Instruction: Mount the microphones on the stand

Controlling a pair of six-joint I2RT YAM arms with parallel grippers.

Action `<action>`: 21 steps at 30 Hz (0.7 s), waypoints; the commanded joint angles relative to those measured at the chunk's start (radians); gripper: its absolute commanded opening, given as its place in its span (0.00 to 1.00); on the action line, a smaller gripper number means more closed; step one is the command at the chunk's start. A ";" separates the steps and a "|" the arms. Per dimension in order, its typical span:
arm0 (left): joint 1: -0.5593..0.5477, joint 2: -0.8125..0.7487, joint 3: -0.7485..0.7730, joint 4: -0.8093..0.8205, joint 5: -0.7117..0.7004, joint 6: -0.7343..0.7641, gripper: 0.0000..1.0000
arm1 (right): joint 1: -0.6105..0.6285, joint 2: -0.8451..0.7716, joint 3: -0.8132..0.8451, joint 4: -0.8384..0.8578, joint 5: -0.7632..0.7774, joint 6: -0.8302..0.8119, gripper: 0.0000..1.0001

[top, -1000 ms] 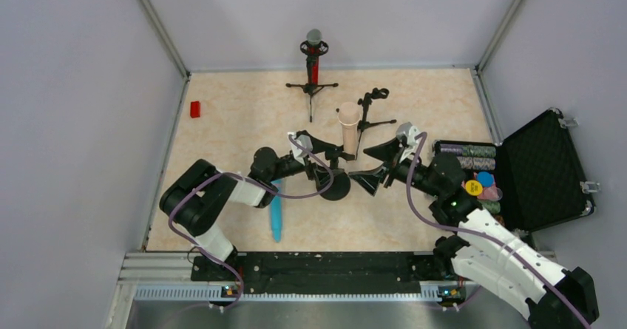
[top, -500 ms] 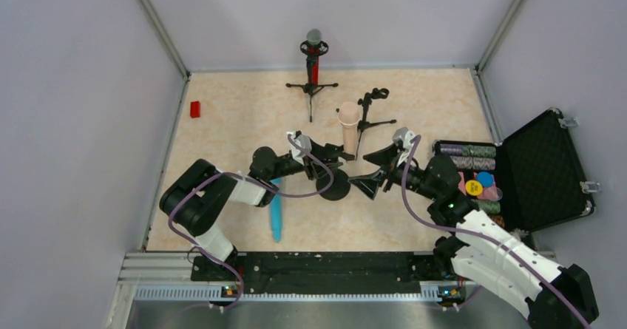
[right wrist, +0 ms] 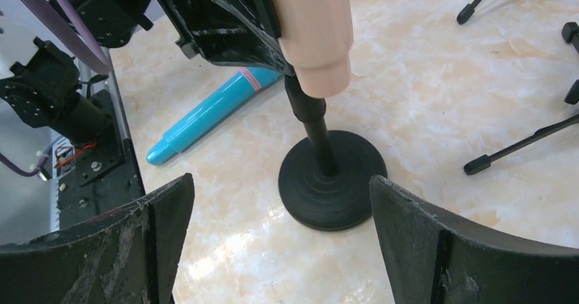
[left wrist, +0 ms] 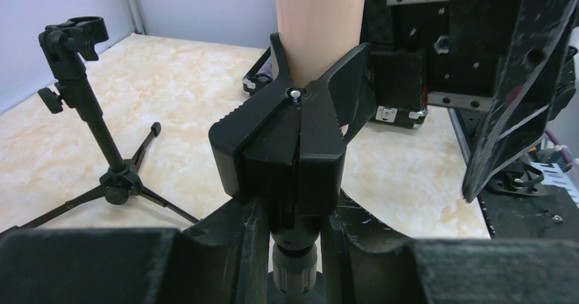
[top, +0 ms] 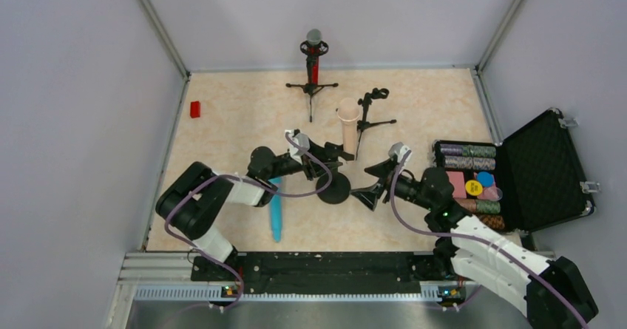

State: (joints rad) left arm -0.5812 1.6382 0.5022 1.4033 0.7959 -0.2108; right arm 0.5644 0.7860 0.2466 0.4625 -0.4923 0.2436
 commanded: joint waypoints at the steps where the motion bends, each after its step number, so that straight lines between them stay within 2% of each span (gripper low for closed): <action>1: 0.000 -0.096 0.049 0.072 -0.002 -0.056 0.00 | -0.011 0.035 -0.023 0.167 -0.004 -0.055 0.95; 12: -0.077 -0.277 0.128 -0.197 -0.041 0.032 0.00 | 0.062 0.125 0.001 0.273 0.026 -0.103 0.92; 21: -0.141 -0.328 0.189 -0.255 -0.074 0.000 0.00 | 0.131 0.210 0.021 0.369 0.118 -0.099 0.86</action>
State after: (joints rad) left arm -0.6998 1.3693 0.6182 1.0958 0.7616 -0.2012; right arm 0.6716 0.9707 0.2249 0.7265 -0.4271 0.1566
